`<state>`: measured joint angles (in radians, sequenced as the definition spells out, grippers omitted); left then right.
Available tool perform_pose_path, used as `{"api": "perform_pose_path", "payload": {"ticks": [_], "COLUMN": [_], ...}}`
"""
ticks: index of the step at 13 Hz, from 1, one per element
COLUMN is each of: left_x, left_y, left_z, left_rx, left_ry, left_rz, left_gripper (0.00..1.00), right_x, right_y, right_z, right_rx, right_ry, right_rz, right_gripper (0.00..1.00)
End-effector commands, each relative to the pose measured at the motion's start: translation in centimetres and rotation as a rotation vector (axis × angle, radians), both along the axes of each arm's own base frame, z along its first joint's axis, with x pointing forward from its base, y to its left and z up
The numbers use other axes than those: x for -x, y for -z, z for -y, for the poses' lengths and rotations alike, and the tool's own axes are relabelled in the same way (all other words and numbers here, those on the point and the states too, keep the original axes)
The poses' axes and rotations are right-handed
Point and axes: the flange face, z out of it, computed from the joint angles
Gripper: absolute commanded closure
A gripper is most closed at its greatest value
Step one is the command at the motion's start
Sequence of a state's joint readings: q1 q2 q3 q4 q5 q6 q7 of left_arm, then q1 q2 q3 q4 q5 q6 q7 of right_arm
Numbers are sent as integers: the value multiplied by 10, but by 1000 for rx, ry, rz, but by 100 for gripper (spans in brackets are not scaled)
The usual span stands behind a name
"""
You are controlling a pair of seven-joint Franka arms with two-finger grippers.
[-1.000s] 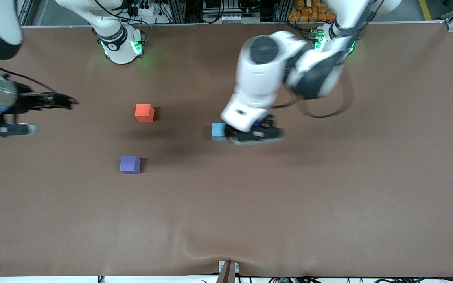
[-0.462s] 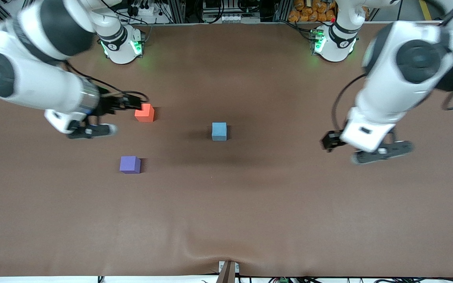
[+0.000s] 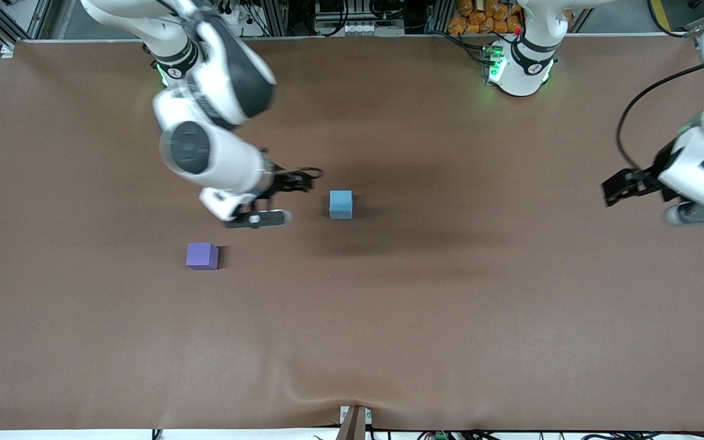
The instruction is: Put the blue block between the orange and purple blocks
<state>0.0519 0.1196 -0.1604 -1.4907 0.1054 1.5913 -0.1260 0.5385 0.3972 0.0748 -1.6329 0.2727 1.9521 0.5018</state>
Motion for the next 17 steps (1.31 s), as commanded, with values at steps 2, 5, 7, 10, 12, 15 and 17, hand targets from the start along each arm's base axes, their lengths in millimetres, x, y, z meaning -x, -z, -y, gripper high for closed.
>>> {"api": "perform_pose_path", "payload": {"ticks": [2,5,7,10,12,15,17], "left_x": [37,48,53,63,63,60,54], "left_y": [-3,-13,-25,-34,-38,-36,-28], "left_z": [-12,-11,-17,-13,-12,-11,-10], "left_rx": [-2,-2,38,46,71,90,89], "left_ry": [138,151,128,106,99,92,92], "left_rz": [-90,-83,-62,-77,-68,-70,-68], "left_gripper": [0,0,0,0,0,0,0], "right_x": [27,37,44,45,47,53,60], "right_y": [67,105,136,150,159,169,174], "right_z": [-49,-62,-70,-74,-76,-85,-92], "right_rx": [35,78,90,99,97,93,92], "right_ry": [10,-18,-11,-11,-13,16,18], "right_rz": [33,74,108,120,124,131,137], "right_gripper": [0,0,0,0,0,0,0]}}
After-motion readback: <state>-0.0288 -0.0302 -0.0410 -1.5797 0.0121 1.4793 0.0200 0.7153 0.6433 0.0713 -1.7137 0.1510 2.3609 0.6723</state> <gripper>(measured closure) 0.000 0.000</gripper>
